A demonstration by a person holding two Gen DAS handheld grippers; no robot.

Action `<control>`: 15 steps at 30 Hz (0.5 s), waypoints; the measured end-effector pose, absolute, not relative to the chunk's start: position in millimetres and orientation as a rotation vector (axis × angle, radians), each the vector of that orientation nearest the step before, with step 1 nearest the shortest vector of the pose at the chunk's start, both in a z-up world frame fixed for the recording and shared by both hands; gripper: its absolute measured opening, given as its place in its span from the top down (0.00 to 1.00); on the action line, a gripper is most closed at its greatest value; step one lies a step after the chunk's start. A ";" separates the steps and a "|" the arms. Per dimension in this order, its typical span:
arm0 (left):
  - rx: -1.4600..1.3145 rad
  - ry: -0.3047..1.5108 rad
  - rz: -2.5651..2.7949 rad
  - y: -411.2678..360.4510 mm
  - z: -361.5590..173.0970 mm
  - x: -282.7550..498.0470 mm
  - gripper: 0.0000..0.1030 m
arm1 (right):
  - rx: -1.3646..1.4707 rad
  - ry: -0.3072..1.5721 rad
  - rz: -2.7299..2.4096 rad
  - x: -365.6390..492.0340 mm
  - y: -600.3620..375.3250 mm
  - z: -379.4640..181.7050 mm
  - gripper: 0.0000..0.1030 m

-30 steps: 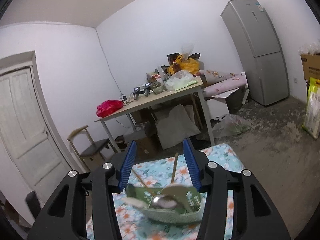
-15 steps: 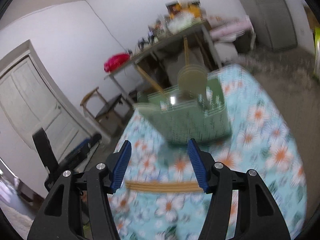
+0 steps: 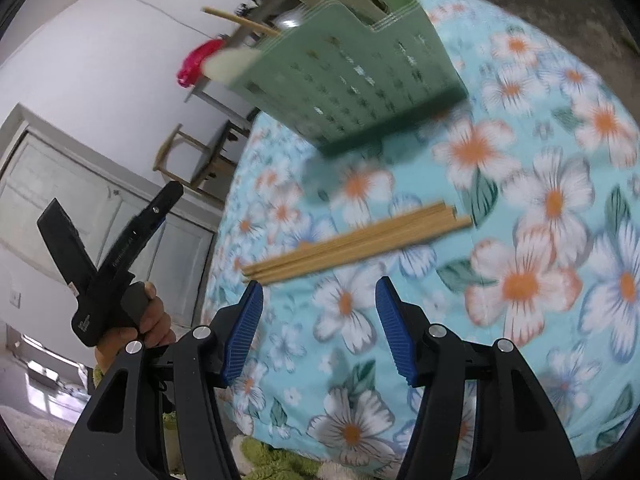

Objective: Organize utensils
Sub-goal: 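Move both open grippers back down to the remaining chopsticks on the cloth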

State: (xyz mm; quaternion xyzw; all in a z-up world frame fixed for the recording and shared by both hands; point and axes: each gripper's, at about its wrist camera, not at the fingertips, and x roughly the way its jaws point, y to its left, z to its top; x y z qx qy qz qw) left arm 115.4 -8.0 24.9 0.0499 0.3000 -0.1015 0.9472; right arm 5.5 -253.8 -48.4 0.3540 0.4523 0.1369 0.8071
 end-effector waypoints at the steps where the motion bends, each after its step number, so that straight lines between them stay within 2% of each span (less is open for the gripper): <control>1: 0.152 0.634 -0.198 -14.1 18.0 115.4 0.14 | 0.770 0.978 0.287 6.6 -254.2 -52.3 0.44; 7: 0.307 0.745 -0.158 -33.7 -17.1 119.5 0.14 | 0.884 1.010 0.229 14.1 -265.1 -72.5 0.45; 15: 0.371 0.794 -0.109 -38.7 -39.4 127.1 0.14 | 1.069 1.009 0.149 27.6 -280.5 -99.5 0.60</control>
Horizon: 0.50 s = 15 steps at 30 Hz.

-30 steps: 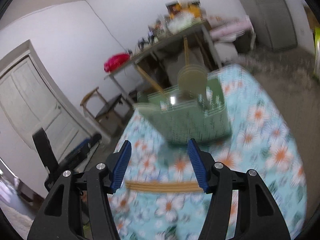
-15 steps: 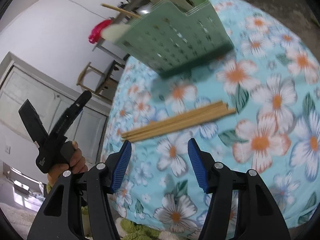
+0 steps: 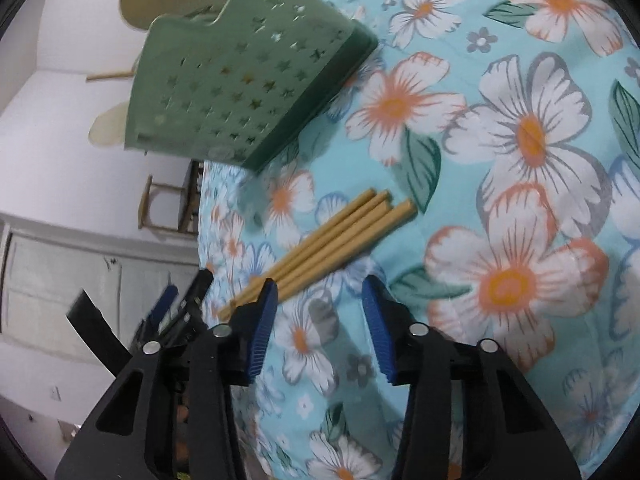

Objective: Organize utensils
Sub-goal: 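Move both open grippers back down to the remaining chopsticks on the cloth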

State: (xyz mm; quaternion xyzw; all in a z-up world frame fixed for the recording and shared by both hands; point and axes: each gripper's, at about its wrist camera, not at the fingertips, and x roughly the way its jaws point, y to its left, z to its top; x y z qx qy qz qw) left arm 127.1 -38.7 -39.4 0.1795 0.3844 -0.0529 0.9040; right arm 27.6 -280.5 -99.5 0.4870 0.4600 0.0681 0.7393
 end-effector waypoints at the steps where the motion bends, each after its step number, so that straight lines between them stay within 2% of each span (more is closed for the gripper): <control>1: 0.373 0.796 -0.106 -38.9 -39.4 127.9 0.14 | 1.082 1.006 0.142 28.1 -281.3 -100.7 0.62; 8: 0.398 0.789 -0.082 -42.6 -40.2 130.8 0.14 | 1.177 1.001 0.106 26.2 -293.2 -108.4 0.77; 15: 0.420 0.777 -0.076 -46.6 -39.4 130.6 0.14 | 1.211 0.999 0.091 20.9 -303.1 -113.2 0.87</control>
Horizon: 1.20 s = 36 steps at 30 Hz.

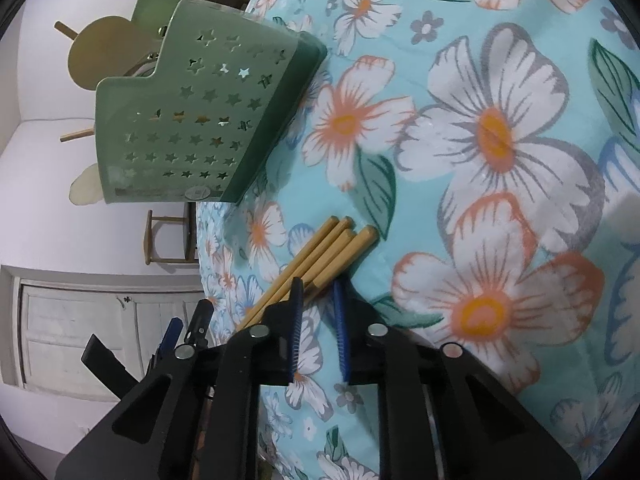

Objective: Organize utensils
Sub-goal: 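Move both open grippers back down to the remaining chopsticks on the cloth, then close both grippers on the remaining wooden chopsticks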

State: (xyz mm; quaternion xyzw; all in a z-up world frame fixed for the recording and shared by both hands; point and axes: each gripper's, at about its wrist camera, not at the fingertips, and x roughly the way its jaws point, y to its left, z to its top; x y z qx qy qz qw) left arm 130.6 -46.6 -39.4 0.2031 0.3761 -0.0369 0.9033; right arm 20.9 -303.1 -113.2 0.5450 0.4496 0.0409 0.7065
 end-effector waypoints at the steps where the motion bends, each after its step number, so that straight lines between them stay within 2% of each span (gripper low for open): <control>1: 0.422 0.775 -0.075 -46.9 -38.9 130.4 0.14 | 1.210 0.999 0.092 20.6 -303.9 -112.9 0.87; 12: 0.428 0.762 -0.071 -47.8 -37.3 129.9 0.14 | 1.135 0.990 0.091 25.8 -305.3 -102.5 0.87; 16: 0.327 0.758 -0.194 -41.4 -31.8 124.7 0.15 | 1.108 0.983 0.077 31.9 -304.4 -99.5 0.87; 18: 0.258 0.792 -0.276 -37.6 -33.7 123.2 0.27 | 1.094 0.980 0.071 34.9 -303.5 -98.1 0.87; 20: 0.158 0.886 -0.352 -30.4 -43.8 128.3 0.47 | 1.086 0.978 0.068 38.2 -301.7 -96.7 0.87; 22: 0.067 0.979 -0.392 -23.7 -55.6 134.2 0.62 | 1.082 0.975 0.067 40.0 -301.1 -96.2 0.87; 23: 0.015 1.018 -0.401 -18.9 -61.4 136.9 0.66 | 1.080 0.974 0.068 40.9 -300.8 -95.8 0.87; 29: -0.138 1.120 -0.452 -3.2 -64.8 134.9 0.79 | 1.045 0.972 0.077 49.9 -294.8 -96.9 0.87; 36: -0.317 1.276 -0.612 -1.4 -76.2 100.7 0.88 | 0.938 0.983 0.098 69.0 -286.4 -91.7 0.89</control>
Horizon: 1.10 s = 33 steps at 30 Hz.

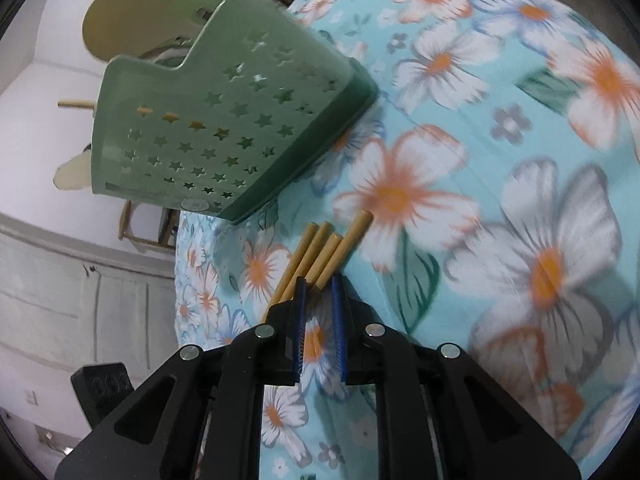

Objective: Organize utensils
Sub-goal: 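Close both grippers on the remaining wooden chopsticks, then open the left gripper to spread the chopsticks while the right gripper grips one chopstick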

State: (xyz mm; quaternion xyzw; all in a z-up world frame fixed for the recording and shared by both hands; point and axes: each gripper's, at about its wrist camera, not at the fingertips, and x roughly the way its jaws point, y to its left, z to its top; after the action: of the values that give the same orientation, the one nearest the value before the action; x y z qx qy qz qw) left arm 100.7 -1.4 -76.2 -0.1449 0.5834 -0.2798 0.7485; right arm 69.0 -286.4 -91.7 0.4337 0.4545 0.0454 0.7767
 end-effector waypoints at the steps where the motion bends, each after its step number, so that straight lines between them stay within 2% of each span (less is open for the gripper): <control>1: -0.326 1.289 -0.629 -3.7 -77.4 94.5 0.89 | 0.917 0.987 0.104 72.8 -285.1 -90.5 0.90; 6: -0.370 1.394 -0.790 -36.5 -91.7 53.2 0.93 | 0.791 0.991 0.128 94.4 -271.8 -79.3 0.94; 16: -0.228 1.246 -0.697 -44.3 -73.3 41.9 0.94 | 0.528 0.973 0.088 86.4 -267.2 -63.3 0.98; 19: -0.208 1.227 -0.685 -46.7 -70.1 50.5 0.94 | 0.574 0.993 0.111 79.8 -277.4 -67.1 0.98; 23: -0.190 1.204 -0.656 -49.0 -64.5 64.0 0.86 | 0.709 1.021 0.155 72.3 -287.7 -75.7 0.95; 25: -0.168 1.185 -0.648 -43.8 -59.0 78.4 0.85 | 0.789 1.034 0.192 70.4 -290.1 -81.5 0.95; 29: -0.113 1.157 -0.642 -54.0 -55.8 93.3 0.84 | 0.843 1.054 0.217 69.3 -283.6 -88.2 0.83; 33: -0.063 1.158 -0.641 -66.4 -62.0 106.5 0.84 | 0.858 1.056 0.210 68.6 -279.5 -90.0 0.83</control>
State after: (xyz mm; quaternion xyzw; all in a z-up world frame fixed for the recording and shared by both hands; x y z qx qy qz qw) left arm 106.5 -66.4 -62.0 -0.0293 0.5374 -0.2975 0.7886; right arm 68.6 -279.5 -90.0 0.3958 0.4872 0.0968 0.7724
